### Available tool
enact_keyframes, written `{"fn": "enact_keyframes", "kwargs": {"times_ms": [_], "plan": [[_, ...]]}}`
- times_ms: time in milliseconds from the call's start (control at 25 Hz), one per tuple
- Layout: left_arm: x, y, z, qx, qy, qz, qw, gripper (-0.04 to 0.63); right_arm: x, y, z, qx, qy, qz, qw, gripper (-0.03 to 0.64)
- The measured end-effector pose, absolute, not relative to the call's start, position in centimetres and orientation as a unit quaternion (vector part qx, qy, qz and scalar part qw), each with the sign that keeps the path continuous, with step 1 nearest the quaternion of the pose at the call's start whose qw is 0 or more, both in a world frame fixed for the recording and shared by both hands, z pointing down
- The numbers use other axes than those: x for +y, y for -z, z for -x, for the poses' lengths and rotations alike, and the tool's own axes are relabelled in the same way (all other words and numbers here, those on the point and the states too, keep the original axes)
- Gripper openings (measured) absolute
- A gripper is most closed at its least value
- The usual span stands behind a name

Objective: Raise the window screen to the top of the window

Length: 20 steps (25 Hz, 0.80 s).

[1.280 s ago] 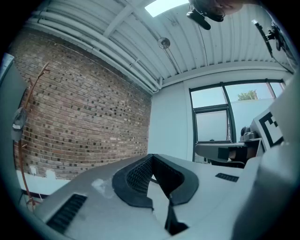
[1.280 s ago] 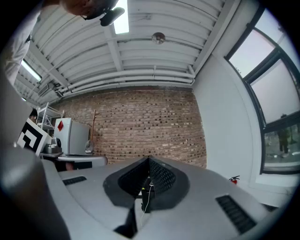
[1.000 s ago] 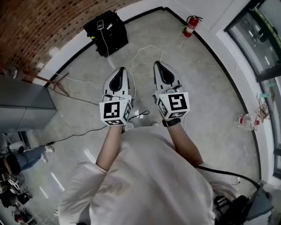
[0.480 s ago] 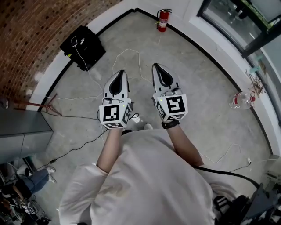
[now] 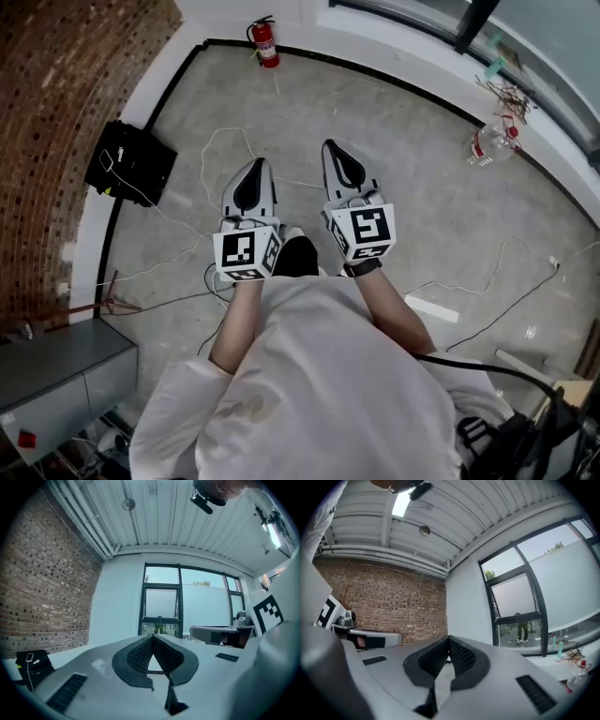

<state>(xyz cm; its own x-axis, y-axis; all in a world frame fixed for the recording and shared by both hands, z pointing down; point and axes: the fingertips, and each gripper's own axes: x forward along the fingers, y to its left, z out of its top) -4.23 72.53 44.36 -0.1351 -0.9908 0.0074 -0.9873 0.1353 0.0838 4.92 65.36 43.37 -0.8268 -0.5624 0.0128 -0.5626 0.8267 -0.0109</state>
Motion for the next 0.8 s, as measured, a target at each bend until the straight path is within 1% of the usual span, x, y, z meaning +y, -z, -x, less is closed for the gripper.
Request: {"fn": "enact_keyframes", "kwargs": {"times_ms": [160, 440, 680, 800], "plan": [[67.3, -45.1, 2.7, -0.708, 0.029, -0.704, 0.04, 0.002, 61.6, -44.4, -7.0, -0.936, -0.012, -0.351, 0.015, 0.002], [56.1, -44.8, 0.0, -0.623, 0.027, -0.781, 0.036, 0.002, 53.0, -44.4, -9.8, -0.895, -0.011, -0.446, 0.021, 0.002], [49.0, -44.1, 0.5, -0.582, 0.043, -0.811, 0.043, 0.002, 47.5, -43.9, -9.3, -0.873, -0.001, -0.487, 0.032, 0.002], [46.4, -44.4, 1.3, -0.572, 0.056, -0.816, 0.06, 0.002, 44.8, -43.7, -8.2, -0.872, 0.0, -0.489, 0.032, 0.002]]}}
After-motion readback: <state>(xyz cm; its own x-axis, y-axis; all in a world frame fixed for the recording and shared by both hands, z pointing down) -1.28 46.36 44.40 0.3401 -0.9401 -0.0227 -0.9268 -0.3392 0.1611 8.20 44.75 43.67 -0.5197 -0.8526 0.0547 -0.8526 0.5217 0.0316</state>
